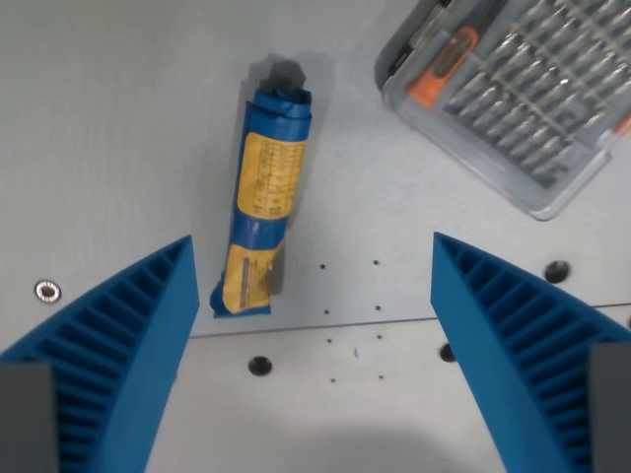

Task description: Move above the blue bag

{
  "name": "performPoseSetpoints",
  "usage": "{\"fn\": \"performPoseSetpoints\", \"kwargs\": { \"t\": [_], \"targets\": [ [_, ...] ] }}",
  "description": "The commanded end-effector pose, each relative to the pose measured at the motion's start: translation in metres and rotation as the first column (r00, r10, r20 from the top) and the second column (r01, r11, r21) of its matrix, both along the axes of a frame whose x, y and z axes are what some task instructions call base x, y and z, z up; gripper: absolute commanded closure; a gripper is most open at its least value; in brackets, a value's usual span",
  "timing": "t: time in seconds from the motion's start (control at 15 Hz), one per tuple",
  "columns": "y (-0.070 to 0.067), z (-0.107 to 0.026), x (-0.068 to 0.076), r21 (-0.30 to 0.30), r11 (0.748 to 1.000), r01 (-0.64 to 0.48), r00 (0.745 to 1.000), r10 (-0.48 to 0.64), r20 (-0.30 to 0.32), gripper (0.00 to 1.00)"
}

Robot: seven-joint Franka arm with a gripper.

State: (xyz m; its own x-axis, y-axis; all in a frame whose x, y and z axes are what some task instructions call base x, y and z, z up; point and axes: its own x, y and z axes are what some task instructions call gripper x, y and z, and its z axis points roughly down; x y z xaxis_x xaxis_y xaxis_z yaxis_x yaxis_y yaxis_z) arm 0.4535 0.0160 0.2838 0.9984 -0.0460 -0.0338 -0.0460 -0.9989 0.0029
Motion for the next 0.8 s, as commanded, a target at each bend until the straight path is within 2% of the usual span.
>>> {"fn": "performPoseSetpoints", "kwargs": {
  "t": [0.07, 0.8],
  "targets": [
    [0.008, -0.016, -0.008, 0.001, 0.993, 0.120, 0.988, -0.119, 0.100, 0.00],
    [0.024, -0.072, -0.024, 0.012, 0.971, 0.241, 0.966, -0.241, 0.096, 0.00]
  ]
}}
